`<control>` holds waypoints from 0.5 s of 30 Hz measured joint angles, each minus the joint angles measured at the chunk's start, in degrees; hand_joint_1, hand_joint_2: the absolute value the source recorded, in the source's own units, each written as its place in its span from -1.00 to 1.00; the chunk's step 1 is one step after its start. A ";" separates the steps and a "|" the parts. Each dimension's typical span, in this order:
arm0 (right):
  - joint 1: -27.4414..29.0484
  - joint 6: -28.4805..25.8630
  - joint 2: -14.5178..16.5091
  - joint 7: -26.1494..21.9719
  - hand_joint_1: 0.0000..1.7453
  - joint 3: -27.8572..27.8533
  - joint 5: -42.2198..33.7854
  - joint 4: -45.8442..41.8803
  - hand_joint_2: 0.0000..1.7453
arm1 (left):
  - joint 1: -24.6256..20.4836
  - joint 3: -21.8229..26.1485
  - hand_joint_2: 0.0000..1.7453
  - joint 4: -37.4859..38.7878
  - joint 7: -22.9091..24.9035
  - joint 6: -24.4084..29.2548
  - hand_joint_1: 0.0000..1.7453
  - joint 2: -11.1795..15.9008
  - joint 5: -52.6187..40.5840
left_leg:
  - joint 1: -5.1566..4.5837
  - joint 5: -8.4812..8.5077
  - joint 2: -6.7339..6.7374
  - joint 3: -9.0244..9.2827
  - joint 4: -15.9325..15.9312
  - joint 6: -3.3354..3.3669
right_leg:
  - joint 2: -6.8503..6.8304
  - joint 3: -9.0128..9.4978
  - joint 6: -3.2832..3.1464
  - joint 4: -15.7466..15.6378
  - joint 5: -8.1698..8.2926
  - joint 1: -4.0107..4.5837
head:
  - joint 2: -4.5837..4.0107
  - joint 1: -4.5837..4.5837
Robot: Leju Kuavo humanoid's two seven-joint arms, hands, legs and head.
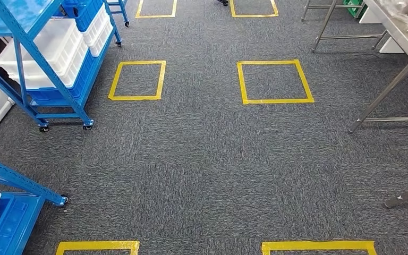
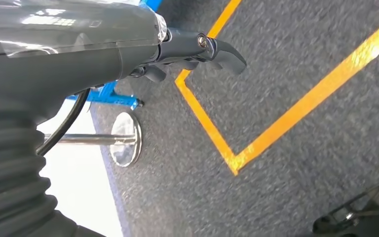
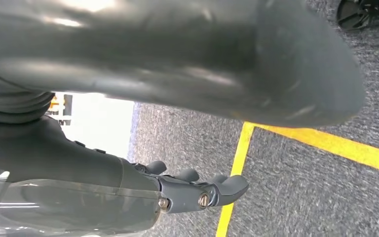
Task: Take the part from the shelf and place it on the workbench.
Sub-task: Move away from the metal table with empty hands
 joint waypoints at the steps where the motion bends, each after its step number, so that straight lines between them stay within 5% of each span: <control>1: -0.01 0.05 0.00 0.08 -1.00 -0.01 0.01 0.02 -1.00 | 0.11 0.00 1.00 0.00 0.07 -0.05 -1.00 0.05 -0.01 | -0.13 2.24 0.01 1.54 -3.47 0.35 | 0.01 0.14 -0.04 0.00 -0.04 0.16 | 0.00 0.00; 4: 0.00 0.27 -0.01 1.10 -1.00 -0.01 0.15 0.12 -1.00 | 0.15 0.01 1.00 0.00 0.22 -0.33 -1.00 0.25 0.09 | -1.10 8.50 0.50 8.38 -17.91 1.71 | -0.06 0.57 0.17 -0.15 -0.07 0.37 | 0.00 0.00; 9: 0.04 -0.14 -0.07 -0.19 -1.00 -0.02 0.82 0.17 -1.00 | 0.35 0.67 1.00 0.00 0.20 -1.04 -1.00 -0.13 1.36 | -1.22 10.65 0.63 10.69 -23.20 2.86 | -0.14 1.10 1.49 -1.07 0.03 0.27 | 0.00 -0.01; 11: 0.11 -0.82 0.07 -3.60 -1.00 -0.02 1.13 0.14 -1.00 | 0.46 1.14 1.00 0.00 -0.20 -1.04 -1.00 -0.69 1.62 | -0.75 11.82 0.57 11.63 -25.06 3.07 | 0.17 -1.24 2.01 4.10 -3.25 0.17 | 0.00 0.00; 13: 0.16 -1.74 0.20 -7.35 -1.00 0.08 2.04 0.09 -1.00 | 0.15 1.57 1.00 0.00 -1.47 -0.30 -1.00 -1.24 2.04 | -0.66 12.14 0.23 11.44 -25.23 3.14 | 0.32 -5.85 2.62 13.68 -7.70 -0.24 | 0.00 0.00; 15: 0.23 -3.12 0.22 -11.18 -1.00 0.22 2.72 -0.01 -1.00 | -0.60 1.91 1.00 0.00 -3.20 0.33 -1.00 -1.77 2.26 | -0.55 11.93 -0.57 10.93 -24.38 2.93 | 0.34 -7.77 3.15 17.65 -8.23 -0.79 | -0.01 0.00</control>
